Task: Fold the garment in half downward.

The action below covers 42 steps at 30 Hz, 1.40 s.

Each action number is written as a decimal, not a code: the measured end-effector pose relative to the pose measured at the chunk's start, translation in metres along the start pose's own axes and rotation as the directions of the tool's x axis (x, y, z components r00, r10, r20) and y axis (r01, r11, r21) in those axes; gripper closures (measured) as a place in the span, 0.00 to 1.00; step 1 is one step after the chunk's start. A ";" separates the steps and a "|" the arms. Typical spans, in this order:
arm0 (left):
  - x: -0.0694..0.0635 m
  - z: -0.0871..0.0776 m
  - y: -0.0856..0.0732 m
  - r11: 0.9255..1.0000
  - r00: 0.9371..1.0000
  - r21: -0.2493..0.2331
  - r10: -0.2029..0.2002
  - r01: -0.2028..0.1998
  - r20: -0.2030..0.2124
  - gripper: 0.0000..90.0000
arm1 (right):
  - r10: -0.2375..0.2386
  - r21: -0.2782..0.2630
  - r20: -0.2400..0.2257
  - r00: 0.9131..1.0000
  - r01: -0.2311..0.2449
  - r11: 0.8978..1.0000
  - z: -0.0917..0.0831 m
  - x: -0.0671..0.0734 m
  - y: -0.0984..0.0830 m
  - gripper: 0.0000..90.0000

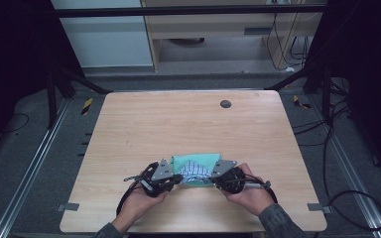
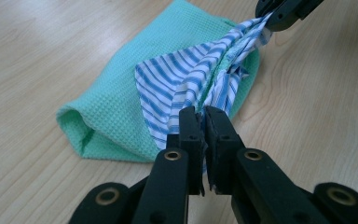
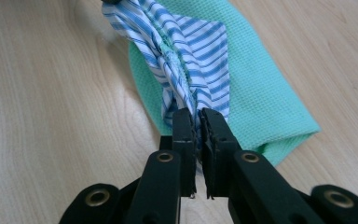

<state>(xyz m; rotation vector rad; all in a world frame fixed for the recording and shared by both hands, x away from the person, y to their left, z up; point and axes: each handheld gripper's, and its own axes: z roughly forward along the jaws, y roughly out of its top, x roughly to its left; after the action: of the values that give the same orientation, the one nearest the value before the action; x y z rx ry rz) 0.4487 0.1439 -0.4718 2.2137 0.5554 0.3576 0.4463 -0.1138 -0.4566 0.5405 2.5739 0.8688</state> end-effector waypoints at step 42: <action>-0.023 0.001 -0.023 0.997 0.999 0.068 0.035 -0.037 0.041 0.97 | -0.038 0.044 -0.077 0.996 0.041 0.998 0.009 0.027 -0.023 0.97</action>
<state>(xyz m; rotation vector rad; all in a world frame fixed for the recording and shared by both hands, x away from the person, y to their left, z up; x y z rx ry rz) 0.4230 0.1451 -0.4922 2.2949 0.5140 0.3167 0.4215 -0.1136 -0.4839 0.4763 2.6695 0.8339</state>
